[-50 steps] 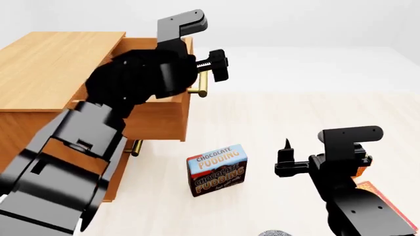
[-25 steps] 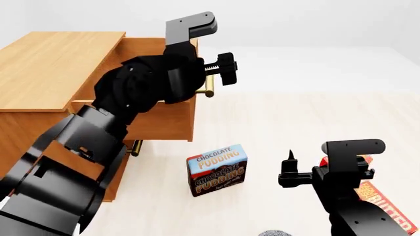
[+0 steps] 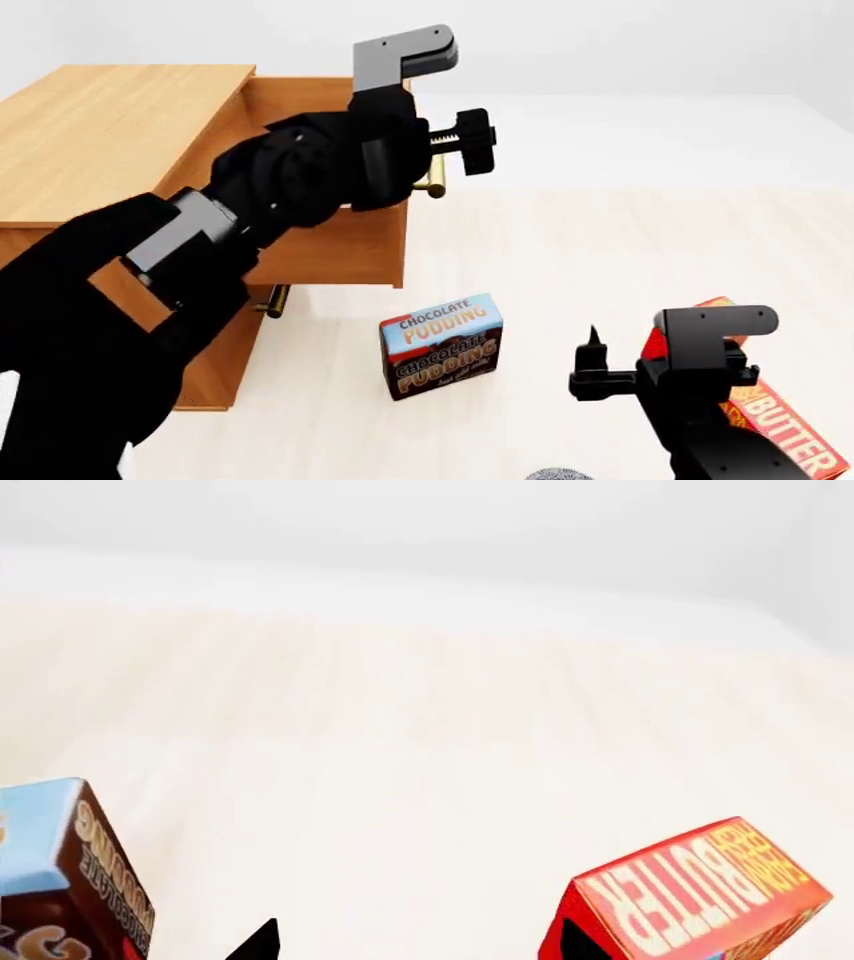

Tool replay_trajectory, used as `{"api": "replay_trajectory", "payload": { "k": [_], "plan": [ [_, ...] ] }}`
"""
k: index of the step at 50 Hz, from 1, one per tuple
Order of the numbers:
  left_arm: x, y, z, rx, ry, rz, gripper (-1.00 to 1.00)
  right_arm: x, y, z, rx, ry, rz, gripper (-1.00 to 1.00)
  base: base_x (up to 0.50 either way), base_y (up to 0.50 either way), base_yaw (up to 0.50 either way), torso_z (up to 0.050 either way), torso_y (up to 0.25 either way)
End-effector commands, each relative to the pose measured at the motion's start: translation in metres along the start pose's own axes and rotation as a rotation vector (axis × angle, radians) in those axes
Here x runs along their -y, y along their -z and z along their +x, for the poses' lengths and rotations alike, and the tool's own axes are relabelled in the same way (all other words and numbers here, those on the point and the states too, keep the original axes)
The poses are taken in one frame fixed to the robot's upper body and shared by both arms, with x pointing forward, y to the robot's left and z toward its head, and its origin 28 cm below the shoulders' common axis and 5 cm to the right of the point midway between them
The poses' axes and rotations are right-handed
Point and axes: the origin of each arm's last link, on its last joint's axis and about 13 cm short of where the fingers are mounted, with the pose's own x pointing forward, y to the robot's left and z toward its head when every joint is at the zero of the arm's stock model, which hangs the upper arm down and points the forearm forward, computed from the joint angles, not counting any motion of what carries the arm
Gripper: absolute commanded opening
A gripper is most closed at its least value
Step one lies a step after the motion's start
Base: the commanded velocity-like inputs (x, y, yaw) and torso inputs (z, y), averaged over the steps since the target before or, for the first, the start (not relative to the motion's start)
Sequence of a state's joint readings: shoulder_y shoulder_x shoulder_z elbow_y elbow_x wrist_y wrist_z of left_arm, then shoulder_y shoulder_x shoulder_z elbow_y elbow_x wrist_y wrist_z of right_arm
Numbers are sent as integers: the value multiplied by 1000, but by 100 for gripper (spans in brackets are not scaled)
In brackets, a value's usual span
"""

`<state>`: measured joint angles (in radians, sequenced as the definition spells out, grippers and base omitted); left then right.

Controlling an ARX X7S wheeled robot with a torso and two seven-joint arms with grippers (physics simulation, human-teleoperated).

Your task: Put the bowl in the top drawer of the cabinet.

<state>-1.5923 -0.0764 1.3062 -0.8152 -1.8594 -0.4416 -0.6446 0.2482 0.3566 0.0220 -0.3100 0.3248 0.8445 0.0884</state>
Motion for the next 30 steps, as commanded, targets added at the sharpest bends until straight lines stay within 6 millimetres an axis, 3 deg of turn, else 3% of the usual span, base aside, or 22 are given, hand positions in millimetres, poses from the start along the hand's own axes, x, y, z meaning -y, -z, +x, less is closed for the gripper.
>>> {"api": "replay_trajectory", "payload": {
  "k": [1, 12, 20, 30],
  "plan": [
    [69, 32, -30, -292, 419, -254, 100, 1, 12, 3, -30, -7, 3, 100, 0, 0, -6, 0, 0],
    [87, 37, -51, -278, 464, -192, 100, 2, 16, 5, -37, -15, 8, 100, 0, -2, -8, 0, 0],
    [80, 23, -52, -84, 391, -71, 100, 3, 22, 6, -45, -13, 18, 100, 0, -4, -8, 0, 0],
    [75, 1, -68, 192, 272, 104, 100, -2, 17, 6, -38, -17, 10, 100, 0, -5, -7, 0, 2]
  ]
}}
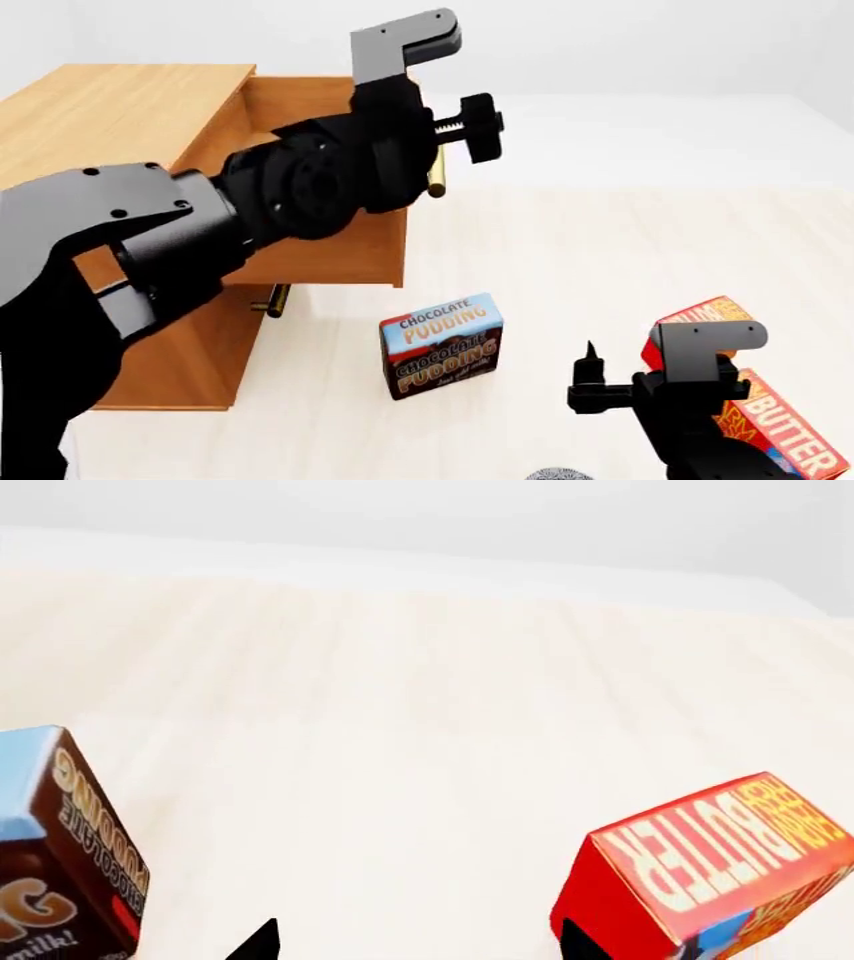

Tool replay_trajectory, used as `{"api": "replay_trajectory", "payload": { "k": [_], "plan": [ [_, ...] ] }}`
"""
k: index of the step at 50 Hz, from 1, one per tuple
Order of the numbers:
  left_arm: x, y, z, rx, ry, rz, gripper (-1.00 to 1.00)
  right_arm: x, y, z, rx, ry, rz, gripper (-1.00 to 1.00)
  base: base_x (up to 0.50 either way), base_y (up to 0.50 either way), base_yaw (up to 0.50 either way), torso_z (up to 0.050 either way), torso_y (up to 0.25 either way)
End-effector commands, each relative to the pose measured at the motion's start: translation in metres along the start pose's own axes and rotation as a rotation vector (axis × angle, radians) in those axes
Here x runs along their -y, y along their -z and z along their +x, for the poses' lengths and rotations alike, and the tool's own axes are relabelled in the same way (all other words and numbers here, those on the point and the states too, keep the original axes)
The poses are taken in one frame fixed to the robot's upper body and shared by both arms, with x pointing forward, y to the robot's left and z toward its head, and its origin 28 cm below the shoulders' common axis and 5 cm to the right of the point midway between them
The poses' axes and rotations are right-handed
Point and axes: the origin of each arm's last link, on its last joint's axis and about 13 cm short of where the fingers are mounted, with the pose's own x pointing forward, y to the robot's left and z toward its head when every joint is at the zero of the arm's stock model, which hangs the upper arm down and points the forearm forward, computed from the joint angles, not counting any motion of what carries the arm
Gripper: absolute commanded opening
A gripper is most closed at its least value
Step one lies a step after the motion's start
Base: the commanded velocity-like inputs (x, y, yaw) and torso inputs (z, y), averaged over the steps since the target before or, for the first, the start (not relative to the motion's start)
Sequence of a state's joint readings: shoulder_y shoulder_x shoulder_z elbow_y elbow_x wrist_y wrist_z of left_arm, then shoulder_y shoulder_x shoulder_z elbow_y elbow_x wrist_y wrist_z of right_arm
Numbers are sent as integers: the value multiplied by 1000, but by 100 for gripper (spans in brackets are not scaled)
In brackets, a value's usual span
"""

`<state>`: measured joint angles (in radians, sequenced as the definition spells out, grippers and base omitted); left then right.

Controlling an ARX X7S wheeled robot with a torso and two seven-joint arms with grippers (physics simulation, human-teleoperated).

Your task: Put the bowl in the top drawer of the cabinet.

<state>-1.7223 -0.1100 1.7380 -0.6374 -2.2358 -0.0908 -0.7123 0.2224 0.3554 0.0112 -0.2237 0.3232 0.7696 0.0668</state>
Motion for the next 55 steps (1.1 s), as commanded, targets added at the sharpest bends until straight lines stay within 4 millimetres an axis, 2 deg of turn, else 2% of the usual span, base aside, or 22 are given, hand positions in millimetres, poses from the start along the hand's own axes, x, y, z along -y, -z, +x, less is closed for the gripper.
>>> {"api": "replay_trajectory", "payload": {
  "k": [1, 12, 22, 31, 35, 39, 43, 49, 55],
  "plan": [
    [58, -3, -62, 139, 321, 143, 100, -4, -1, 2, -2, -6, -5, 100, 0, -5, -8, 0, 0],
    [57, -17, -78, 325, 270, 228, 100, -4, -1, 1, -2, -10, -11, 100, 0, -2, -3, 0, 2],
    [42, 1, -102, 353, 313, 268, 100, 0, -4, 6, 4, 15, 16, 100, 0, 0, 0, 0, 0],
    [10, 38, -117, 259, 410, 262, 100, 12, -27, 3, 73, 99, 66, 100, 0, 0, 0, 0, 0],
    [-8, 56, -132, 199, 474, 246, 100, 16, -39, 1, 107, 140, 64, 100, 0, 0, 0, 0, 0],
    [-23, 70, -152, 170, 537, 249, 100, 18, -44, 2, 117, 169, 49, 100, 0, 0, 0, 0, 0],
    [-40, 87, -164, 117, 580, 241, 100, 19, -46, 3, 125, 185, 41, 100, 0, 0, 0, 0, 0],
    [-63, 111, -165, 50, 603, 214, 100, 21, -45, 9, 124, 199, 54, 100, 0, 0, 0, 0, 0],
    [-80, 135, -156, -23, 598, 202, 100, 20, -44, 13, 122, 199, 61, 100, 0, 0, 0, 0, 0]
  ]
}}
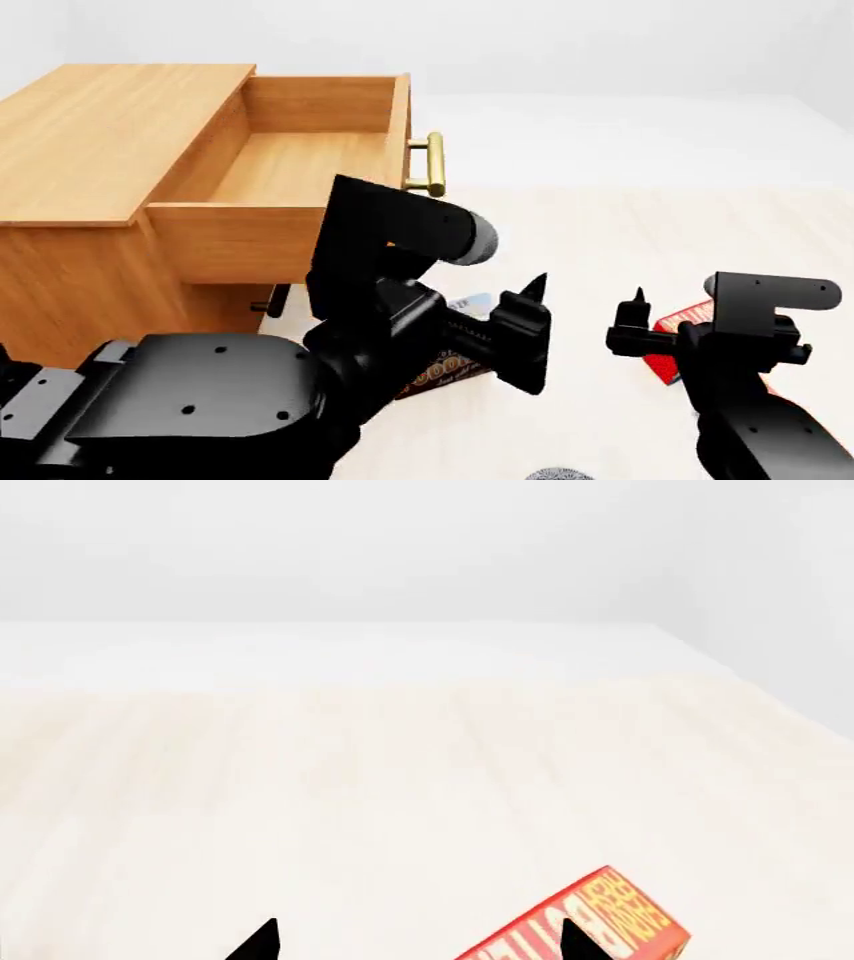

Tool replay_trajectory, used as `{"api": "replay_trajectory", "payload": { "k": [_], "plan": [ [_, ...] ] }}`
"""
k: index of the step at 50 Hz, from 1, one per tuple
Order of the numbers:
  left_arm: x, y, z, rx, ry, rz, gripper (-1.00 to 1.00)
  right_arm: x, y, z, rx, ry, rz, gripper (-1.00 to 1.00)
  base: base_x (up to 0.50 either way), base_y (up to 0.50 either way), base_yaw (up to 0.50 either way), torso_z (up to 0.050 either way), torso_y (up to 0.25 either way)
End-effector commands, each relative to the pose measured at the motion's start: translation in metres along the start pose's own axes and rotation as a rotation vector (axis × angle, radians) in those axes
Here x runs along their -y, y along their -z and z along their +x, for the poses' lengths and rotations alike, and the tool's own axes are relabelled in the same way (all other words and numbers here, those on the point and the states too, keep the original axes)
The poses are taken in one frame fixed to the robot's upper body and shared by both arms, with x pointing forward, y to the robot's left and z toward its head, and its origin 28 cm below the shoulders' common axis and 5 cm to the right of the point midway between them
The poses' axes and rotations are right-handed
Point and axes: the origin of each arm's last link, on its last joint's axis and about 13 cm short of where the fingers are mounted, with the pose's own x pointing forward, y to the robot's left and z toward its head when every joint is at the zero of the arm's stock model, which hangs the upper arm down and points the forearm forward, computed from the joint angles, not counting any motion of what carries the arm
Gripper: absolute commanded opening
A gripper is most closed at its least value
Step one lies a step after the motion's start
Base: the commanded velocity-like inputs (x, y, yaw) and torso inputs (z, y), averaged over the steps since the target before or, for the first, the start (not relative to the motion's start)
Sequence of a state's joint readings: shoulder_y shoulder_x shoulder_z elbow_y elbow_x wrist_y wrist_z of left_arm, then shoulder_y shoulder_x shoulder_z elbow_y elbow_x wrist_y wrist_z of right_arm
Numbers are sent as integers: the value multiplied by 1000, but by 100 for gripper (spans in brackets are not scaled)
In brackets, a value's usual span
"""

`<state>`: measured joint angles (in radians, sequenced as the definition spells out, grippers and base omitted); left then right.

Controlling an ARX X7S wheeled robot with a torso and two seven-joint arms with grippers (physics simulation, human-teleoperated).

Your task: Put the bowl in the top drawer of the cabinet.

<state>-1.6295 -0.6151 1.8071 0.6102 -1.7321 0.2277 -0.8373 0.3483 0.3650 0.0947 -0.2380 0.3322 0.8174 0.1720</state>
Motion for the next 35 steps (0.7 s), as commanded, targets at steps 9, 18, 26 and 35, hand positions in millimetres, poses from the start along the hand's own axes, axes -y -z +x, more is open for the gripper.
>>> {"api": "replay_trajectory", "payload": {
  "k": [9, 18, 26, 35],
  "plan": [
    [-27, 75, -25, -182, 28, -105, 100, -4, -4, 8, 20, 17, -5, 100, 0, 0, 0, 0, 0],
    [-36, 101, -20, -269, 11, -143, 100, -9, -3, 6, 53, 19, -43, 100, 0, 0, 0, 0, 0],
    [-44, 125, -14, -353, 13, -192, 100, -7, -2, 11, 66, 31, -23, 100, 0, 0, 0, 0, 0],
    [-45, 146, -4, -446, 37, -249, 100, -8, 0, 11, 67, 19, -20, 100, 0, 0, 0, 0, 0]
  ]
}}
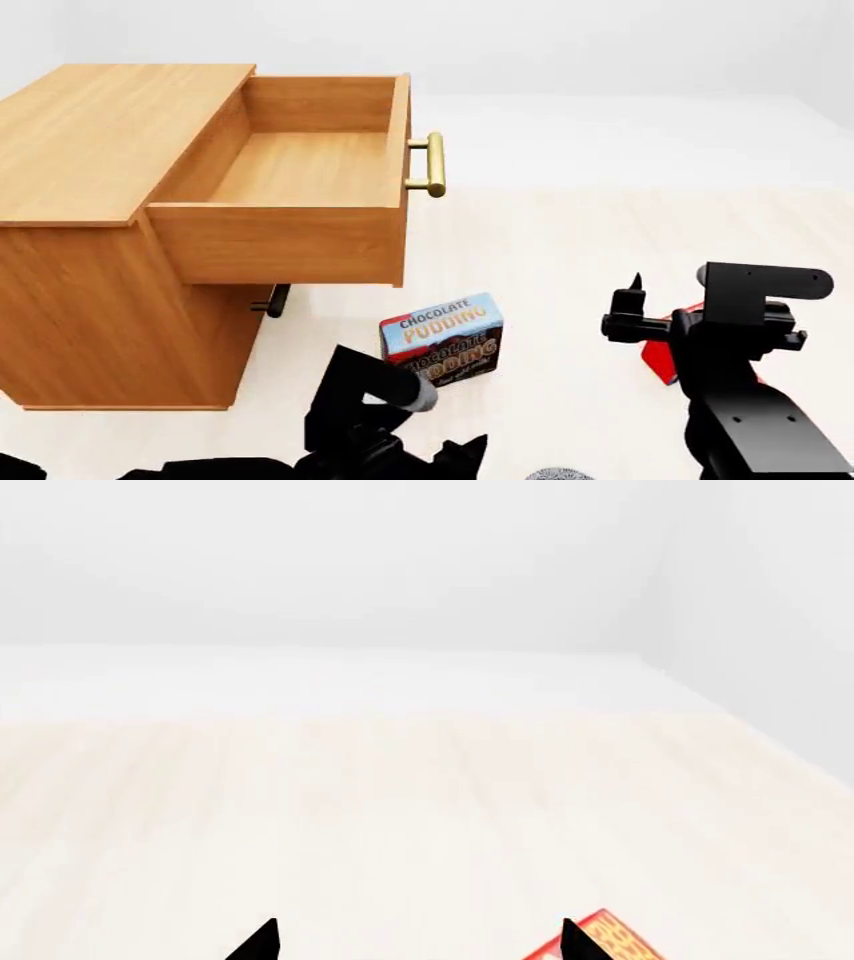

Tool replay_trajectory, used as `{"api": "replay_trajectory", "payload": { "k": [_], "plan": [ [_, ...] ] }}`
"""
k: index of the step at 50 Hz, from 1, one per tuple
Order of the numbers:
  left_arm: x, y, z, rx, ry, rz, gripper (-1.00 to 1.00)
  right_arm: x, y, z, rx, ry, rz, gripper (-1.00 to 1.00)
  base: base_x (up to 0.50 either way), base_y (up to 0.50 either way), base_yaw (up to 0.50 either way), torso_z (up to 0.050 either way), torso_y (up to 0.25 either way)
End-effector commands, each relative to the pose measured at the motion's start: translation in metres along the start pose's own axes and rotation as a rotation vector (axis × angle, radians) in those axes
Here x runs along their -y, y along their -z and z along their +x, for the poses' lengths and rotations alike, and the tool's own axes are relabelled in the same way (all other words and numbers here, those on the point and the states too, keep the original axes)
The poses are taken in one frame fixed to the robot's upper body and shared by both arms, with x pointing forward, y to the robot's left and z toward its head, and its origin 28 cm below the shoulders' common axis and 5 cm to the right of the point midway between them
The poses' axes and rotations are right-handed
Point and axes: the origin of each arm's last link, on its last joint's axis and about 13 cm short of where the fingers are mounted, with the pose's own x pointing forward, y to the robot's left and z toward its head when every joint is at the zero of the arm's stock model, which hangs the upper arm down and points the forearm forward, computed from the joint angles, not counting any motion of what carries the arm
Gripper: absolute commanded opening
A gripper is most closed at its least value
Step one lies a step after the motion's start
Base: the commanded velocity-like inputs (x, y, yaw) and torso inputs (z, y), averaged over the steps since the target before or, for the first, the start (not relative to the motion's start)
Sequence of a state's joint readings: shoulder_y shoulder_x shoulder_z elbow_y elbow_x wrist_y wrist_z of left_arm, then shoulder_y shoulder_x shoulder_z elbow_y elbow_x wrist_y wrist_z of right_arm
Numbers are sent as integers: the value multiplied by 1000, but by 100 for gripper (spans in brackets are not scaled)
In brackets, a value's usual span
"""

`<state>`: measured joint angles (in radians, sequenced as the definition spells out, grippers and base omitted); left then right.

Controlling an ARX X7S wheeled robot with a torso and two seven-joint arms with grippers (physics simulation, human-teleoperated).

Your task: Put the bowl in the top drawer of the cabinet.

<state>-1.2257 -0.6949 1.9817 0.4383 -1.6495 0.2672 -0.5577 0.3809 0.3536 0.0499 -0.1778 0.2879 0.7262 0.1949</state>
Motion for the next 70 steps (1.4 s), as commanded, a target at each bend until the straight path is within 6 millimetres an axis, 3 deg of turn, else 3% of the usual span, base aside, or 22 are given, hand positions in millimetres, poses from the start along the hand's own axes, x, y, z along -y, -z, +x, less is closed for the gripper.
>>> {"api": "replay_trajectory", "payload": {
  "k": [1, 13, 33, 53, 70],
  "plan": [
    [-8, 25, 16, -122, 25, -66, 100, -2, 2, 1, 9, -9, -1, 100, 0, 0, 0, 0, 0],
    [-5, 43, 32, -230, 84, -104, 100, 2, 2, 0, 24, 3, -7, 100, 0, 0, 0, 0, 0],
    [12, 34, 52, -255, 132, -115, 100, 3, 10, -2, 12, -13, -9, 100, 0, 0, 0, 0, 0],
    [16, 22, 75, -274, 84, -93, 100, 6, 19, -4, 5, -23, 11, 100, 0, 0, 0, 0, 0],
    [20, 43, 91, -345, 54, -52, 100, 7, 23, -2, 1, -37, 32, 100, 0, 0, 0, 0, 0]
  ]
}}
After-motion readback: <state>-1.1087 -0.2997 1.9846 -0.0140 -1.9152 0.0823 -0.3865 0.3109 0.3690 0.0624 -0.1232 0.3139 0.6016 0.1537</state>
